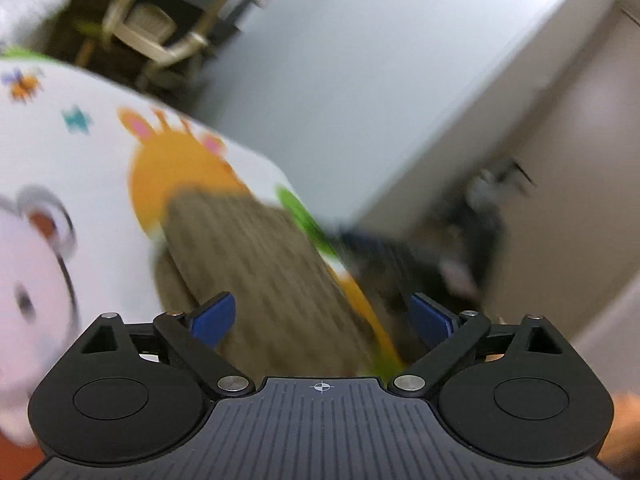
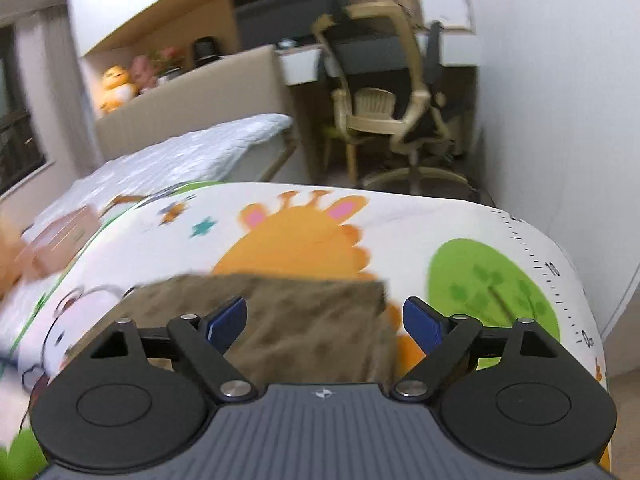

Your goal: Fold clothes

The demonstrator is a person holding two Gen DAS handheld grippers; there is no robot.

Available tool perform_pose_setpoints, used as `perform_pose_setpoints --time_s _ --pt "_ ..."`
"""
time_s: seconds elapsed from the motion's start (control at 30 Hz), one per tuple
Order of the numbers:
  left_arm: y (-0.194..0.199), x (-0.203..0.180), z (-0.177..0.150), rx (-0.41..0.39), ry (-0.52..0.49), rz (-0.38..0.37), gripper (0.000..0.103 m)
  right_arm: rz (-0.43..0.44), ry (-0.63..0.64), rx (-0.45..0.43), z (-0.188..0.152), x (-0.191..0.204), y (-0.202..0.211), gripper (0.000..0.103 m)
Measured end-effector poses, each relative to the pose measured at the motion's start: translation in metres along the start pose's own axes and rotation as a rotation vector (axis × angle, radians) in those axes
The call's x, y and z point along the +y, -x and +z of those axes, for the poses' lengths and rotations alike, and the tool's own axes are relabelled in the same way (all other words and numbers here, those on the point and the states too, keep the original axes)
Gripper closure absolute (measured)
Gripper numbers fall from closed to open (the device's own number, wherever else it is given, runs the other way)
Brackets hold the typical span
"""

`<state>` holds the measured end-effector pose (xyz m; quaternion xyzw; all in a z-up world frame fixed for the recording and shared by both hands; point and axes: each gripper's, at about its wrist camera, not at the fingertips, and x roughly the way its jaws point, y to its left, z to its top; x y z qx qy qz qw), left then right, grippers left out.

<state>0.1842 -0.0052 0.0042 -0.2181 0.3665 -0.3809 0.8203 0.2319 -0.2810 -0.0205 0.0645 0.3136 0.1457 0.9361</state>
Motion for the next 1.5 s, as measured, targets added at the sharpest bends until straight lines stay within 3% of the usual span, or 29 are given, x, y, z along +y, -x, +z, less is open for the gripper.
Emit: perform_pose_setpoints --time_s 0.1,0.17,0.27,0.4,0.67,0.8,0.9,1.1,1.17,1.33,1.4,1.5 --pt "-0.028 0.004 -0.027 0.087 0.059 -0.016 0.006 -0.069 -0.004 0.048 0.004 -0.008 -0.03 0.017" --pt "-0.047 0.011 -0.03 0.099 0.127 0.017 0.006 -0.095 0.013 0.069 -0.002 -0.008 -0.038 0.021" --pt "-0.054 0.024 -0.023 0.049 0.197 0.09 0.006 -0.077 0.036 0.077 -0.018 0.0 -0.025 0.032" --pt "-0.052 0.04 -0.004 -0.022 0.202 0.18 0.006 -0.05 0.066 0.084 -0.04 0.012 -0.005 0.034" --pt "-0.043 0.071 0.046 -0.136 0.128 0.319 0.005 0.17 0.112 0.103 -0.084 0.073 0.059 0.035" --pt "-0.015 0.085 0.058 -0.171 0.127 0.346 0.006 0.254 0.207 0.074 -0.086 0.086 0.093 0.021" --pt "0.005 0.075 0.054 -0.188 0.075 0.364 0.006 0.213 0.225 -0.017 -0.067 0.075 0.113 0.018" --pt "-0.001 0.037 0.036 -0.14 -0.078 0.33 0.006 0.099 0.097 -0.166 -0.03 0.051 0.108 0.017" --pt "-0.013 0.023 0.029 -0.115 -0.138 0.325 0.006 0.081 0.097 -0.109 -0.032 0.052 0.085 0.014" --pt "-0.038 0.009 0.017 -0.053 -0.239 0.427 0.005 -0.05 0.192 0.102 -0.07 0.059 0.03 0.01" --pt "-0.042 0.013 0.014 -0.034 -0.242 0.438 0.005 -0.083 0.198 0.101 -0.078 0.056 0.03 0.003" --pt "-0.043 0.019 0.012 -0.024 -0.229 0.433 0.005 -0.078 0.193 0.086 -0.065 0.052 0.038 0.003"
